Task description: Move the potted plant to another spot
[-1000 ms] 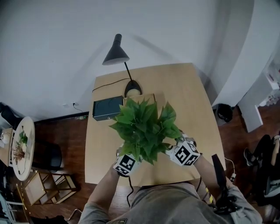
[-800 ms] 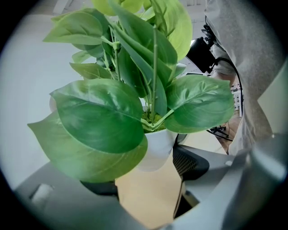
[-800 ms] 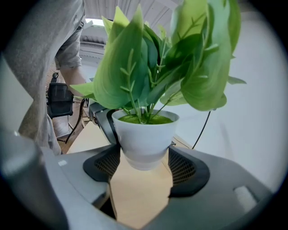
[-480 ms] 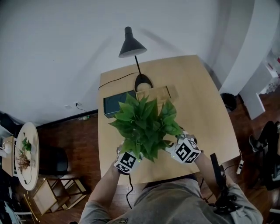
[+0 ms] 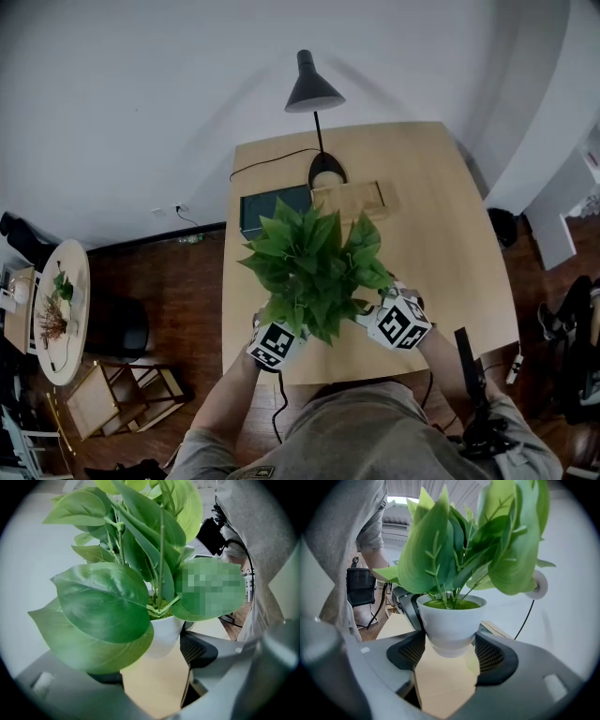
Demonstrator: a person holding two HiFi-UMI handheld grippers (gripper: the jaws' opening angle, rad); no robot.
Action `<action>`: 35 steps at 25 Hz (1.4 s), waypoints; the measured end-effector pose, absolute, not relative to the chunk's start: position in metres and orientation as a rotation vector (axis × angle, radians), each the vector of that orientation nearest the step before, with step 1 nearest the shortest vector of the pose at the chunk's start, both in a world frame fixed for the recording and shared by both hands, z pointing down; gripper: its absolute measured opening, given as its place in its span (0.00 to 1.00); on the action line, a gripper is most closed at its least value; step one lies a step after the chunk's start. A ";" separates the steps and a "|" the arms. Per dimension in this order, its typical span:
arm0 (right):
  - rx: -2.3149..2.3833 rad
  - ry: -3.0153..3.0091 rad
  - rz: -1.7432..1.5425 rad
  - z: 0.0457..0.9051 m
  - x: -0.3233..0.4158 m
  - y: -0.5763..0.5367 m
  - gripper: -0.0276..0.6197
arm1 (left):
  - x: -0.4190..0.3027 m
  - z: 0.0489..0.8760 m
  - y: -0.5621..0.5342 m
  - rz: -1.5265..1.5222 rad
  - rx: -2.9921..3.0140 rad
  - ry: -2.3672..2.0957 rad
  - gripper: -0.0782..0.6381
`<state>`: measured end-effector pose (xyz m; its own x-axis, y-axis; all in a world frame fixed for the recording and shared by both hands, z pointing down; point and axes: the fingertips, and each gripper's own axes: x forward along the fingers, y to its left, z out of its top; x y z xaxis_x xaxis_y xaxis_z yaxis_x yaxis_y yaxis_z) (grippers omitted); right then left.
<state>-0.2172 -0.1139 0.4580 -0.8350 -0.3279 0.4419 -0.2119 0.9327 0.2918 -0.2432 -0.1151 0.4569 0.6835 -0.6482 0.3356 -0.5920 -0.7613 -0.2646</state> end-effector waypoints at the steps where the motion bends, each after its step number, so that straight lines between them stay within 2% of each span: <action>1: 0.374 -2.593 -0.316 0.458 -0.217 -0.113 0.57 | -0.243 0.457 -0.114 -0.633 -2.755 1.034 0.63; 13: 0.244 -2.616 -0.294 0.483 -0.226 -0.100 0.57 | -0.252 0.482 -0.099 -0.697 -2.749 1.162 0.63; 23: 0.307 -2.538 -0.162 0.537 -0.240 -0.103 0.57 | -0.268 0.535 -0.104 -0.775 -2.833 1.056 0.63; 35: 0.295 -2.461 -0.078 0.608 -0.227 -0.138 0.57 | -0.257 0.610 -0.139 -0.854 -2.890 1.034 0.63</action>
